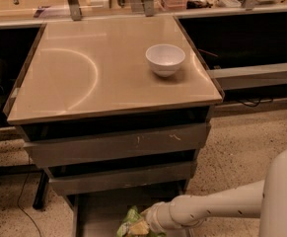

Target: Pick green rice chip bag from bottom drawer and place on counter

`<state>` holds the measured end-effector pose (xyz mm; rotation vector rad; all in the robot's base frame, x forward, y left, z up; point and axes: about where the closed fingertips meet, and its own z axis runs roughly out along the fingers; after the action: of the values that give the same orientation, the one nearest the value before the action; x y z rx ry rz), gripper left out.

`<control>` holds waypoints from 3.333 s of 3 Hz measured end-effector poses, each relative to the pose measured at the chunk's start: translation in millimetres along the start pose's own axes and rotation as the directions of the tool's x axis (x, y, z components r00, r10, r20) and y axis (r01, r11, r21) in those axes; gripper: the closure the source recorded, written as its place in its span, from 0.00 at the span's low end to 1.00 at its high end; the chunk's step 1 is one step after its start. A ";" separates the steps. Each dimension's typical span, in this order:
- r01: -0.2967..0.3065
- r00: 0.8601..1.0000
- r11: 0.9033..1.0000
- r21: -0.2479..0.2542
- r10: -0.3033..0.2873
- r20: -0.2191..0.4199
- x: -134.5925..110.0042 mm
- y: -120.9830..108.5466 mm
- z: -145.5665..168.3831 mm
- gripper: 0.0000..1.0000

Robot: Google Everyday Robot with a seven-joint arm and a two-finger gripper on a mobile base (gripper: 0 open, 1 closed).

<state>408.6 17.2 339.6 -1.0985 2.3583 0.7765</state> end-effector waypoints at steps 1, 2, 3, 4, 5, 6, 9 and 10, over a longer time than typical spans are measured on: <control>-0.023 1.000 0.998 0.052 0.022 0.010 -19.5 33.5 -35.9 1.00; -0.007 0.999 0.994 0.106 0.003 0.038 -43.0 62.2 -76.1 1.00; 0.025 0.999 0.991 0.130 -0.031 0.044 -54.6 61.2 -87.9 1.00; 0.023 0.999 0.992 0.127 -0.029 0.044 -53.6 61.7 -86.9 1.00; 0.048 0.998 0.989 0.140 -0.054 0.043 -79.1 66.2 -101.5 1.00; 0.140 0.986 0.980 0.145 -0.150 0.065 -137.0 84.0 -129.0 1.00; 0.335 0.938 0.933 0.129 -0.344 0.053 -242.5 122.4 -170.3 1.00; 0.315 0.945 0.935 0.160 -0.325 0.042 -241.0 126.1 -190.6 1.00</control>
Offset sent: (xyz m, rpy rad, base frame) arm -0.0459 0.0101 0.1766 -0.0483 -0.1669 -0.1121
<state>426.8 95.1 662.0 -1.3230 2.0687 0.5000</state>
